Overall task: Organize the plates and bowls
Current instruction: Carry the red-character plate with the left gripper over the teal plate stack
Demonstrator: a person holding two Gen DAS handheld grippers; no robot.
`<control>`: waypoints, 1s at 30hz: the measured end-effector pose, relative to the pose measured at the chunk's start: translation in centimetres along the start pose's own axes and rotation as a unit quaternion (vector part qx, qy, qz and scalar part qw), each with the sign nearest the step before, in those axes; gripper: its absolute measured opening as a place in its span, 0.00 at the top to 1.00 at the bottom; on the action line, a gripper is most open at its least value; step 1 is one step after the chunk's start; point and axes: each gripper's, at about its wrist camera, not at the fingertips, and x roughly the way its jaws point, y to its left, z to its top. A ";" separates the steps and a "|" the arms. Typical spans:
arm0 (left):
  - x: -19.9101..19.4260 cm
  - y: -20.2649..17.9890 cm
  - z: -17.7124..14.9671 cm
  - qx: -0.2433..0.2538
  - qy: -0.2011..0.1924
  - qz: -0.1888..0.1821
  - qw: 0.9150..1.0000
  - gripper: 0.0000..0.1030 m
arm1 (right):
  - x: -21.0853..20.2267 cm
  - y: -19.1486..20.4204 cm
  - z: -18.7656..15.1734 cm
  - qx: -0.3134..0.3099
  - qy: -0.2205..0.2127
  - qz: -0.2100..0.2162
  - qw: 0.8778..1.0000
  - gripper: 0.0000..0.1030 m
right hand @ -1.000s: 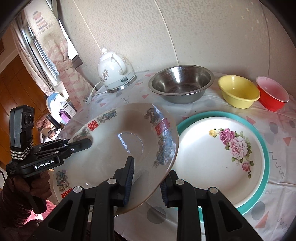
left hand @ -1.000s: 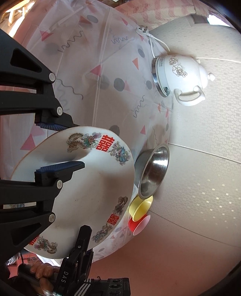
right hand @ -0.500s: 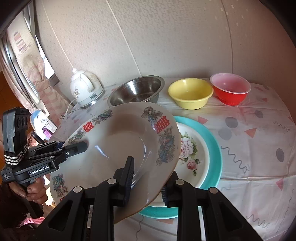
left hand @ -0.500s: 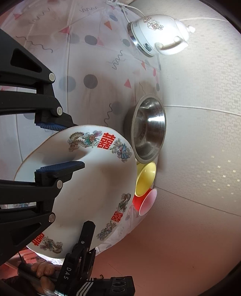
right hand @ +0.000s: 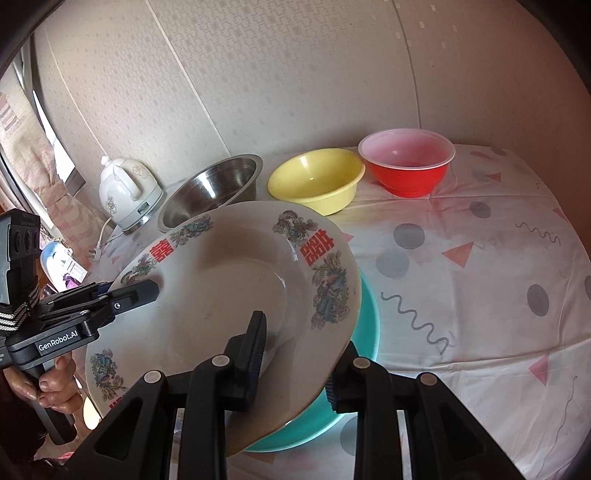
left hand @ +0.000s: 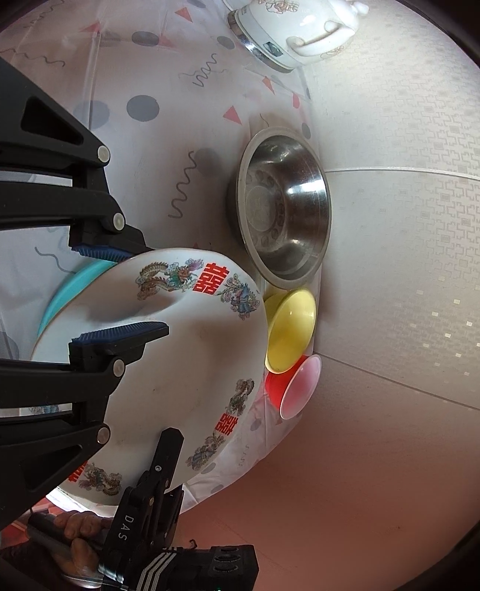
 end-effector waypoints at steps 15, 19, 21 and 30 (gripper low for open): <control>1.4 0.7 -0.7 -0.007 0.021 0.006 1.000 0.70 | 0.9 0.1 -0.5 -0.008 -0.003 -0.008 1.000 0.73; 1.6 0.6 -0.7 -0.007 0.022 0.005 1.000 0.70 | 0.8 0.1 -0.5 -0.009 -0.003 -0.009 1.000 0.73; 1.6 0.7 -0.8 -0.008 0.022 0.004 1.000 0.70 | 0.8 0.2 -0.5 -0.010 -0.004 -0.011 1.000 0.73; 1.8 0.4 -1.1 -0.011 0.028 0.002 1.000 0.69 | 0.5 0.1 -0.6 -0.012 -0.007 -0.026 1.000 0.73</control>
